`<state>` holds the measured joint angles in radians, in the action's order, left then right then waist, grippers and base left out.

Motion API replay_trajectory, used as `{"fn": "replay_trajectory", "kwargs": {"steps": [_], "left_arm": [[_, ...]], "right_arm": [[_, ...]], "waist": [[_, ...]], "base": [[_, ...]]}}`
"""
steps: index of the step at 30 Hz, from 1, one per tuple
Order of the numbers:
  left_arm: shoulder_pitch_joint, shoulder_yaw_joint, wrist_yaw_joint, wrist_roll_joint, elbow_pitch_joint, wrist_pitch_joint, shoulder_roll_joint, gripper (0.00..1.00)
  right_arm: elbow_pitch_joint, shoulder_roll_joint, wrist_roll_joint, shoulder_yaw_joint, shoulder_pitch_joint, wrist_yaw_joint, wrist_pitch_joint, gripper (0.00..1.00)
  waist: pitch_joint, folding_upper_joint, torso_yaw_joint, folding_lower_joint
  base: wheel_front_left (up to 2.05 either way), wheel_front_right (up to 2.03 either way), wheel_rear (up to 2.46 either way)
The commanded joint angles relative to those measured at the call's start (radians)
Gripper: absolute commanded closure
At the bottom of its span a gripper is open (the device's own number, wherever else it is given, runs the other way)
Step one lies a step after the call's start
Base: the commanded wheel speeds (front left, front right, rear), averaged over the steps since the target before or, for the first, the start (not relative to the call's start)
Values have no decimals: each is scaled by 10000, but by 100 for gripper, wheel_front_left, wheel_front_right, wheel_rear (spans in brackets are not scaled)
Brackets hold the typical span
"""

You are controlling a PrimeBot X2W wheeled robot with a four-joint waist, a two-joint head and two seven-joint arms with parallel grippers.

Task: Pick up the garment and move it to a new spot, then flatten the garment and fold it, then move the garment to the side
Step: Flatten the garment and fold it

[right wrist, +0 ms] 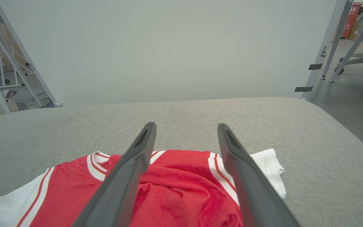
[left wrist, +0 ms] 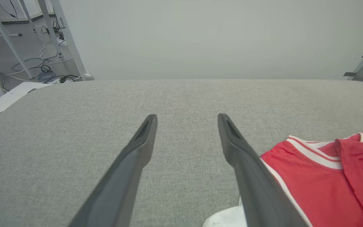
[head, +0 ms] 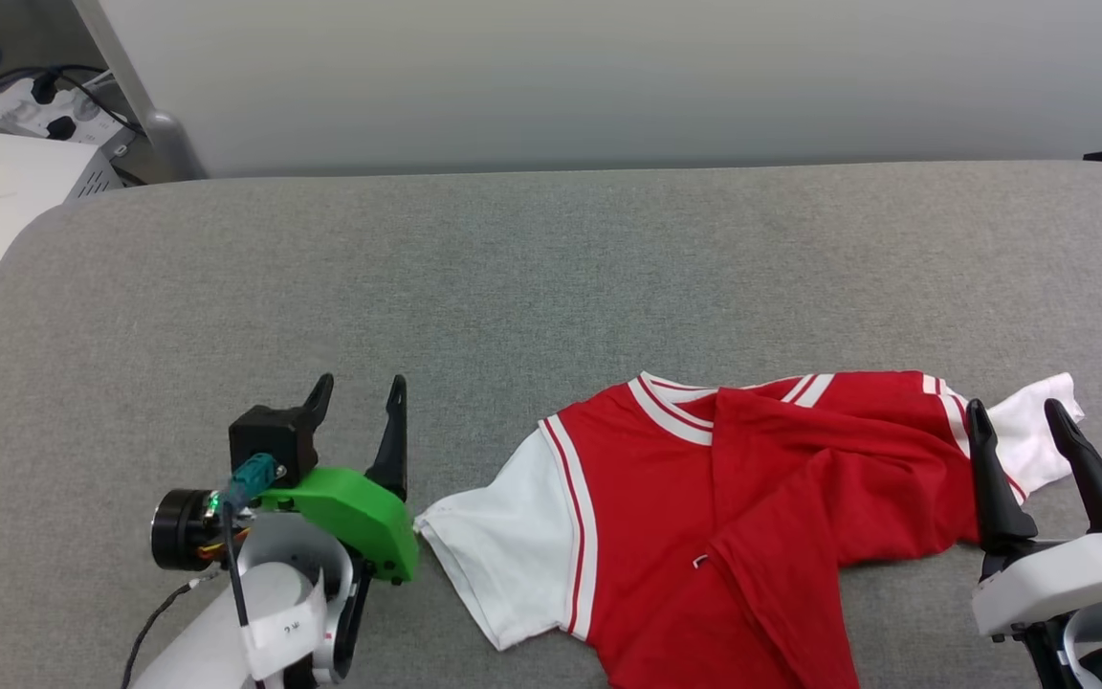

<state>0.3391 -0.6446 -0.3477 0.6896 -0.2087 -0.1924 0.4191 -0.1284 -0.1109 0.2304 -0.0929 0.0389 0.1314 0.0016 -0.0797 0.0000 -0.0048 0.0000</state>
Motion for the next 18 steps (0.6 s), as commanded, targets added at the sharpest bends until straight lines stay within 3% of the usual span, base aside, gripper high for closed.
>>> {"fn": "replay_trajectory", "kwargs": {"steps": [1, 9, 18], "left_arm": [[-138, 0, 23, 237, 57, 352, 203, 0], [300, -620, 1011, 1242, 680, 3629, 1101, 0], [1037, -1545, 1554, 1716, 373, 6232, 1083, 0]], "right_arm": [[-71, 9, -22, -11, 108, -7, 25, 0], [-126, -2, 44, 44, 125, -7, 69, 0], [-69, -106, 220, 175, -95, -7, 24, 0]], "waist": [[-13, 0, 42, 0], [-245, 0, 61, 0], [-847, 0, -296, 0]], "base": [[0, 0, 0], [0, 0, 0], [0, 0, 0]]}}
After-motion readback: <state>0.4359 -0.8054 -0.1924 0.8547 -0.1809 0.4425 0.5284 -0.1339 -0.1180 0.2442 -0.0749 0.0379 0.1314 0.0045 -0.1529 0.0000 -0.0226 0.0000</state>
